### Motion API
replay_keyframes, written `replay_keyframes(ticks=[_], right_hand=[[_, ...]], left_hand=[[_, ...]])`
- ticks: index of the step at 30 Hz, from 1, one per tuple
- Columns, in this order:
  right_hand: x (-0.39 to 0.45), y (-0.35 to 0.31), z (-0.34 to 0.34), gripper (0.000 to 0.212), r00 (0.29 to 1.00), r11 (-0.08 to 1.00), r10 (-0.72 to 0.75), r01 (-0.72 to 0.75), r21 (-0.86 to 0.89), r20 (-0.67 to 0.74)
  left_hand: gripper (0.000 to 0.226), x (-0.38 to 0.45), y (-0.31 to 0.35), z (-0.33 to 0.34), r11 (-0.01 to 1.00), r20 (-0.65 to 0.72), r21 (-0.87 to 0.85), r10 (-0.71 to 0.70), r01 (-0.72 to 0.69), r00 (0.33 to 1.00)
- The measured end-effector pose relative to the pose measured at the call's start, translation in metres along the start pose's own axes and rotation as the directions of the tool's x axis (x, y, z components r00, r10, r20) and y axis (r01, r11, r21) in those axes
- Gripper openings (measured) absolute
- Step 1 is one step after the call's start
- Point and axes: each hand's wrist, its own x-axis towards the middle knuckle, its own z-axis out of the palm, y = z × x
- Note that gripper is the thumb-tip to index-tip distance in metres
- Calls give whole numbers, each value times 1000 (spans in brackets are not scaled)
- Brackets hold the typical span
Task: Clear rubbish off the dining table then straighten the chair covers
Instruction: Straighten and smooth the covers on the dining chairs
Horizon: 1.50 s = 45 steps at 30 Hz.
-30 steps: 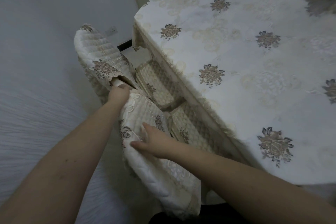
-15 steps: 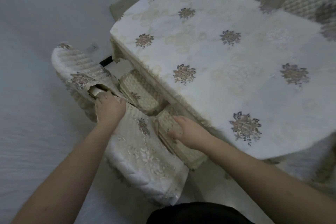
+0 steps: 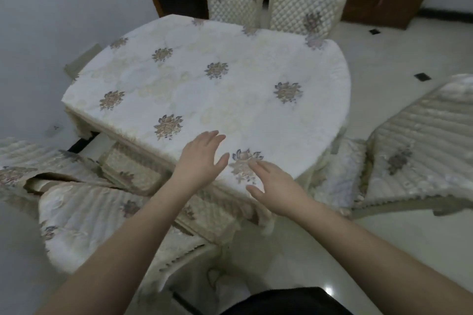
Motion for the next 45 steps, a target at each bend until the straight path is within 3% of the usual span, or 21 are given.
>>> replay_keyframes(ticks=[7, 10, 13, 19, 26, 31, 37, 45], right_hand=[[-67, 85, -42, 66, 954, 959, 280, -272, 86, -108], [-94, 112, -62, 66, 916, 932, 361, -346, 111, -176], [-113, 136, -76, 66, 868, 902, 432, -416, 117, -245], [-143, 176, -96, 64, 743, 806, 590, -564, 178, -316], [-178, 201, -113, 62, 535, 643, 744, -735, 214, -399], [-200, 207, -115, 68, 409, 562, 783, -789, 250, -469], [-239, 237, -111, 62, 283, 449, 844, -839, 309, -456], [-289, 309, -122, 63, 254, 422, 874, -818, 390, -414]], left_hand=[[69, 38, 117, 19, 974, 61, 18, 225, -226, 972], [64, 55, 157, 27, 946, 119, 32, 316, -322, 941], [74, 71, 193, 28, 903, 130, 35, 422, -429, 897], [72, 107, 247, 45, 818, 174, 8, 565, -575, 806], [61, 147, 313, 58, 698, 180, -59, 710, -713, 680], [65, 150, 373, 64, 581, 164, -87, 810, -809, 564], [62, 147, 441, 77, 461, 162, -138, 884, -877, 439], [66, 154, 529, 100, 461, 195, -90, 878, -883, 438]])
